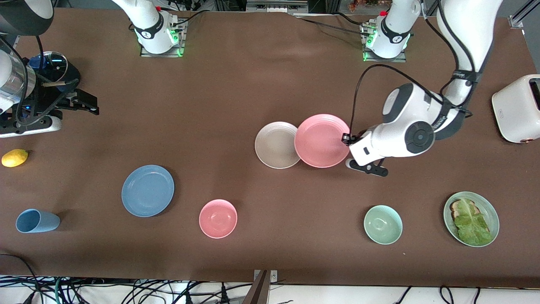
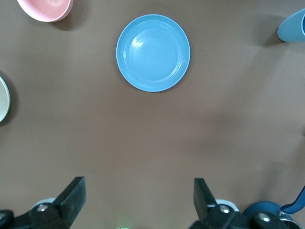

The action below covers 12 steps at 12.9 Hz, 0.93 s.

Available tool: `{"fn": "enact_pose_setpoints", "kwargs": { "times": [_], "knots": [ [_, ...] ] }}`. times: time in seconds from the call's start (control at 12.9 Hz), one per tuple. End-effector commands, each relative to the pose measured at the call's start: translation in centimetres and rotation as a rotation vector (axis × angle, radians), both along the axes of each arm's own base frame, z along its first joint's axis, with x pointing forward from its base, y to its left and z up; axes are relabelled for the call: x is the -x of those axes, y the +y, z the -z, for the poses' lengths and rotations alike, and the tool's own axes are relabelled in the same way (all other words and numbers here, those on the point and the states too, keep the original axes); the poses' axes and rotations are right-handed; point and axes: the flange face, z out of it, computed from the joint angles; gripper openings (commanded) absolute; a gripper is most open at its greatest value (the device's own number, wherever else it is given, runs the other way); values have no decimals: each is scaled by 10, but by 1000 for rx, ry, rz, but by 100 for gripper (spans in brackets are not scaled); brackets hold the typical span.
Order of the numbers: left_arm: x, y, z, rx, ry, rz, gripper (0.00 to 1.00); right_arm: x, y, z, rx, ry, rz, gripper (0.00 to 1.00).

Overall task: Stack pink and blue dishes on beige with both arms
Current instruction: 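Carry the pink plate with the left gripper onto the beige plate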

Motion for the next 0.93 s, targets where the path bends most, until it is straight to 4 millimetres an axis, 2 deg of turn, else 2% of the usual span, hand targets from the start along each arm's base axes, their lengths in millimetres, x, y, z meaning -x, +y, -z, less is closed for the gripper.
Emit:
{"fn": "enact_pose_setpoints", "kwargs": {
  "times": [0.0,0.16,0.31,0.39,0.54,0.7,0.85],
  "knots": [
    [-11,-37,15,33,36,-13,0,1,-1,-3,-12,-7,-15,100],
    [-3,-66,27,26,54,-7,0,1,-3,-3,-13,-7,-12,100],
    [7,-81,45,20,81,10,0,0,-3,-3,-13,-9,-10,100],
    [8,-84,48,19,86,8,0,-1,-2,0,-13,-6,-12,100],
    [16,-108,55,7,59,-19,0,-1,-3,0,-9,-8,-12,100],
    [16,-111,65,9,62,-22,0,-3,-3,3,-12,-4,-12,100],
    [18,-122,72,22,40,-32,0,-2,-1,5,-11,2,-13,100]
  ]
}}
